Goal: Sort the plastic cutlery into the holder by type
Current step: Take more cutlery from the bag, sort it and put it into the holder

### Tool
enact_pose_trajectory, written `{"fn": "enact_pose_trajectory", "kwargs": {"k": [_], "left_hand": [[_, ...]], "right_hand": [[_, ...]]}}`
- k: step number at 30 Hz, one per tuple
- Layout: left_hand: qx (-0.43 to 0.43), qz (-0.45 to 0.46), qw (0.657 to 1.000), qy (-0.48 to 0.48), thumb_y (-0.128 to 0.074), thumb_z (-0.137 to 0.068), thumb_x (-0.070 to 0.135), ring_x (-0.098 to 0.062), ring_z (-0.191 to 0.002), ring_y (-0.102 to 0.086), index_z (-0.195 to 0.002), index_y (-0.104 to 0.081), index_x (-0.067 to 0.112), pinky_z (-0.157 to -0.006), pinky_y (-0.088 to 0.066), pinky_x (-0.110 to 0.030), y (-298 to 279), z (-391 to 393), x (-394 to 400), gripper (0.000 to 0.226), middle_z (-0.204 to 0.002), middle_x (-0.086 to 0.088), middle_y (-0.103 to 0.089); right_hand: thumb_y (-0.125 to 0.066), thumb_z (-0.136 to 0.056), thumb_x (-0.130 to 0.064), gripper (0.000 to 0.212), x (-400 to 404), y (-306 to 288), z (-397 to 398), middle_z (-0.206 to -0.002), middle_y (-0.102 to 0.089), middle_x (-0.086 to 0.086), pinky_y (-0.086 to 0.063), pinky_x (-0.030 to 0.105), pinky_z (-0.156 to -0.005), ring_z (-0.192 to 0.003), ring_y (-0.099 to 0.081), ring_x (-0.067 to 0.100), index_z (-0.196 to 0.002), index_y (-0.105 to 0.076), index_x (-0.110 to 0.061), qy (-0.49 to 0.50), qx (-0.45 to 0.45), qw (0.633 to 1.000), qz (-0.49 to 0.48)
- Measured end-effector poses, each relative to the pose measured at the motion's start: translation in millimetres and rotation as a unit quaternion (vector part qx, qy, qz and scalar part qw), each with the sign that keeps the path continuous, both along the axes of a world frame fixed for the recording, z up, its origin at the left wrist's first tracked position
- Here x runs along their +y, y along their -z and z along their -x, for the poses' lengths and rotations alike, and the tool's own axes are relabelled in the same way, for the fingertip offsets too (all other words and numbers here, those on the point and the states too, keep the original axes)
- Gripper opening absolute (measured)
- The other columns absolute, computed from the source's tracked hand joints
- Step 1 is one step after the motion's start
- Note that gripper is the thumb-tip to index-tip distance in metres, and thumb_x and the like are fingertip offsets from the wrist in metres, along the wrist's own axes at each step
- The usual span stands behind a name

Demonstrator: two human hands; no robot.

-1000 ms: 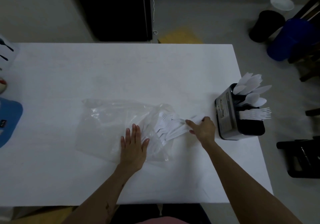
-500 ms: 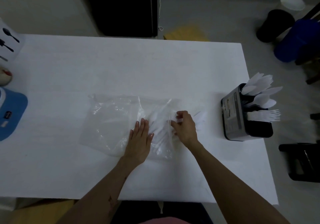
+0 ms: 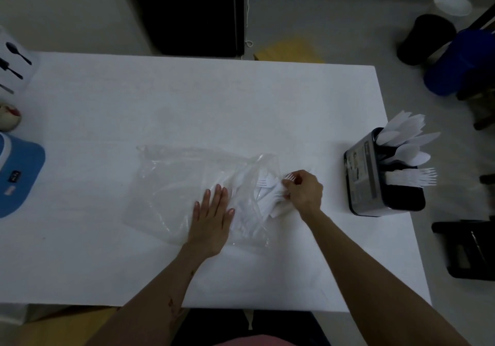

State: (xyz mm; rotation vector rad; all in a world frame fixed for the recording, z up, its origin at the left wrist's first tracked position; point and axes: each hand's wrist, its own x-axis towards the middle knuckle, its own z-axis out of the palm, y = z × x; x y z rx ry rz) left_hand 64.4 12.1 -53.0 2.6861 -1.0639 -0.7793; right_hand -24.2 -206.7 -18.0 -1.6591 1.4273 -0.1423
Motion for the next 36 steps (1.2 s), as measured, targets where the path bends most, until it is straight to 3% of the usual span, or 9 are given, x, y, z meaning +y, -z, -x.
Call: {"fn": "enact_pose_trajectory", "kwargs": {"k": [7, 9, 12, 14, 16, 22, 29, 33, 36], "left_hand": [[-0.066, 0.002, 0.998, 0.009, 0.026, -0.080, 0.065, -0.017, -0.146, 0.015, -0.151, 0.009, 0.028, -0.117, 0.005, -0.044, 7.3, -9.5, 17.6, 0.082, -0.157, 0.013, 0.017], [-0.082, 0.002, 0.996, 0.020, 0.022, -0.085, 0.063, -0.020, -0.147, 0.009, -0.152, 0.003, 0.026, -0.116, 0.001, -0.045, 7.6, -12.1, 20.3, 0.080, -0.159, 0.010, 0.010], [-0.079, 0.004, 0.997, 0.022, 0.023, -0.084, 0.063, -0.019, -0.147, 0.011, -0.152, 0.005, 0.025, -0.117, 0.002, -0.045, 7.6, -12.0, 20.2, 0.080, -0.158, 0.011, 0.014], [-0.071, 0.014, 0.997, 0.016, 0.025, -0.081, 0.064, -0.017, -0.146, 0.014, -0.152, 0.007, 0.026, -0.117, 0.003, -0.044, 7.2, -12.1, 19.8, 0.082, -0.157, 0.012, 0.017], [-0.070, 0.017, 0.997, 0.014, 0.024, -0.081, 0.064, -0.017, -0.147, 0.014, -0.152, 0.006, 0.025, -0.117, 0.002, -0.045, 7.2, -12.1, 19.5, 0.083, -0.158, 0.012, 0.016], [-0.079, 0.020, 0.997, 0.013, 0.019, -0.086, 0.062, -0.020, -0.148, 0.008, -0.153, -0.001, 0.025, -0.117, -0.001, -0.047, 10.1, -11.4, 20.0, 0.080, -0.160, 0.010, 0.008], [-0.086, 0.012, 0.996, 0.012, 0.008, -0.094, 0.058, -0.022, -0.148, -0.005, -0.153, -0.012, 0.023, -0.115, -0.011, -0.048, 9.6, -12.0, 21.4, 0.071, -0.160, 0.007, -0.004], [-0.087, 0.009, 0.996, 0.014, 0.009, -0.093, 0.059, -0.021, -0.148, -0.003, -0.153, -0.009, 0.024, -0.116, -0.009, -0.048, 11.3, -11.9, 20.8, 0.071, -0.160, 0.008, -0.001], [-0.092, 0.010, 0.996, 0.016, 0.019, -0.087, 0.061, -0.019, -0.148, 0.007, -0.153, 0.000, 0.025, -0.117, -0.001, -0.045, 12.4, -11.0, 20.4, 0.077, -0.159, 0.011, 0.010]], "right_hand": [[-0.070, -0.088, -0.020, 0.031, -26.0, -7.5, 16.8, -0.112, -0.068, 0.013, -0.051, 0.038, -0.088, -0.106, -0.062, 0.031, -0.116, -0.065, -0.008, -0.035, 0.043, 0.995, 0.080], [-0.070, -0.088, -0.021, 0.040, -18.3, -9.1, 19.5, -0.123, -0.061, 0.010, -0.047, 0.040, -0.086, -0.114, -0.054, 0.033, -0.125, -0.060, -0.012, -0.103, 0.080, 0.975, 0.182], [-0.072, -0.080, -0.009, 0.030, -2.8, -5.8, 18.8, -0.108, -0.068, 0.007, -0.049, 0.042, -0.075, -0.096, -0.060, 0.035, -0.109, -0.069, -0.014, -0.298, 0.007, 0.878, 0.375], [-0.072, -0.076, -0.007, 0.024, 9.0, 2.8, 17.8, -0.102, -0.071, 0.003, -0.050, 0.039, -0.072, -0.089, -0.064, 0.032, -0.099, -0.073, -0.015, -0.466, -0.061, 0.788, 0.397], [-0.072, -0.079, -0.013, 0.028, 20.1, 15.4, 19.4, -0.114, -0.070, 0.003, -0.051, 0.040, -0.083, -0.103, -0.065, 0.029, -0.107, -0.071, -0.017, -0.580, -0.056, 0.714, 0.388], [-0.051, -0.088, -0.025, 0.028, 22.0, 21.2, 19.7, -0.133, -0.062, 0.006, -0.032, 0.053, -0.110, -0.125, -0.057, 0.029, -0.107, -0.072, -0.028, -0.661, 0.013, 0.641, 0.390], [-0.024, -0.081, -0.007, 0.067, -4.1, 12.2, 40.1, -0.142, -0.054, 0.009, -0.026, 0.049, -0.115, -0.136, -0.046, 0.030, -0.135, -0.058, -0.027, -0.686, 0.020, 0.650, 0.325], [-0.024, -0.082, -0.007, 0.063, -3.0, 14.8, 43.7, -0.139, -0.056, 0.013, -0.029, 0.045, -0.114, -0.133, -0.050, 0.029, -0.131, -0.062, -0.021, -0.663, -0.009, 0.672, 0.331], [-0.031, -0.089, -0.008, 0.050, 2.4, 19.3, 39.8, -0.137, -0.058, 0.015, -0.030, 0.045, -0.114, -0.129, -0.054, 0.030, -0.124, -0.066, -0.016, -0.661, -0.034, 0.657, 0.361]]}}
